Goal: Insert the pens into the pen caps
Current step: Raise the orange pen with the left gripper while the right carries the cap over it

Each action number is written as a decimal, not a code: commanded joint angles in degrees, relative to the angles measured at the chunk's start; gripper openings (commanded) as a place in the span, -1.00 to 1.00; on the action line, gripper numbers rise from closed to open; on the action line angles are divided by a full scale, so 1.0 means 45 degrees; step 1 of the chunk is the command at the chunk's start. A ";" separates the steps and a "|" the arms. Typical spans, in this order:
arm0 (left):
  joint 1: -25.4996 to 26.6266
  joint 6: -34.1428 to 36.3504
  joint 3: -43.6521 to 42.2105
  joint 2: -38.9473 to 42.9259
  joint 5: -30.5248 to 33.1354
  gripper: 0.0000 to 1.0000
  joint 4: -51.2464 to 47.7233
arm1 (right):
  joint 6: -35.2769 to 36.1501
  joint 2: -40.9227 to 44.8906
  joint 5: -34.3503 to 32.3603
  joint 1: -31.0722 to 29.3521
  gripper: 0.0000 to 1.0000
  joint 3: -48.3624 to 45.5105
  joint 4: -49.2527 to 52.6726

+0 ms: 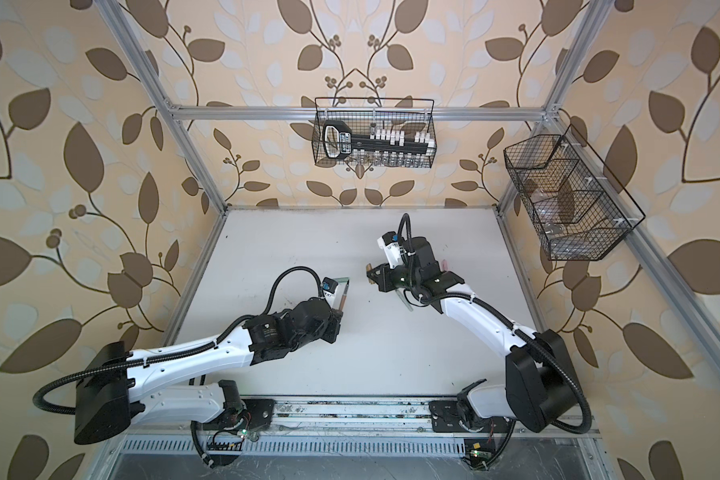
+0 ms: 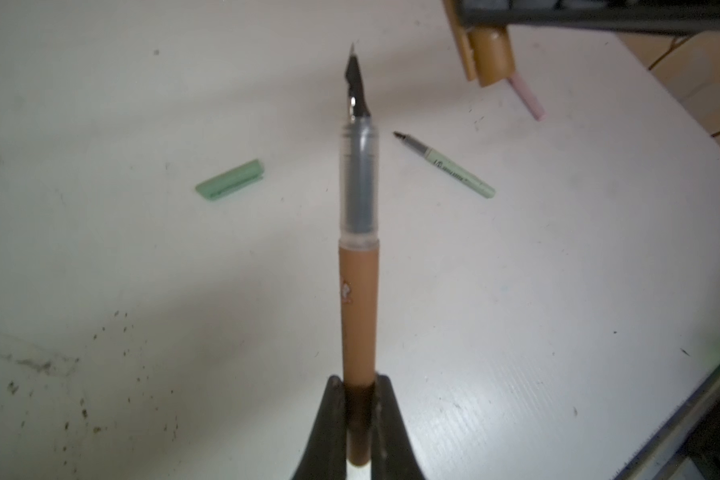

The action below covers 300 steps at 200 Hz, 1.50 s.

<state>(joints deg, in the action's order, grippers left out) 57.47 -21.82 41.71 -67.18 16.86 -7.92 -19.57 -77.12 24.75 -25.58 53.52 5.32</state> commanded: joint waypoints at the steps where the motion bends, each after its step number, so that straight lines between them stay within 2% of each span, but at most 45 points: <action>1: 0.0094 0.1824 0.0093 0.0061 0.0354 -1.00 0.2135 | -0.0408 0.0635 0.0224 0.0080 -0.94 -0.0149 -0.0944; 36: 0.0099 0.2160 0.0360 -0.0364 -0.0229 -1.00 0.2814 | -0.1072 0.1781 -0.0191 0.0177 -0.97 -0.0950 -0.2447; 112: 0.0099 0.2940 0.0086 0.0609 0.0130 -1.00 0.3630 | -0.2109 0.3117 0.0276 0.0101 -0.97 -0.1425 -0.4629; 182: 0.0099 0.3136 0.0337 0.0574 -0.0022 -1.00 0.3668 | -0.3068 0.3782 -0.0292 -0.0837 -0.97 -0.2444 -0.8021; 228: 0.0099 0.3346 0.0639 0.0637 -0.0110 -1.00 0.3403 | -0.3126 0.3491 -0.0708 -0.1282 -0.99 -0.2668 -0.8688; 300: 0.0099 0.3444 0.0867 0.0534 -0.0134 -1.00 0.3479 | -0.3469 0.3203 -0.1091 -0.1204 -1.00 -0.2830 -0.8922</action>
<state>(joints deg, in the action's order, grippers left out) 57.47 -7.51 42.61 -65.58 16.49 5.82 -33.52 -61.80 21.43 -31.11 42.28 -32.16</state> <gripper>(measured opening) 0.095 0.107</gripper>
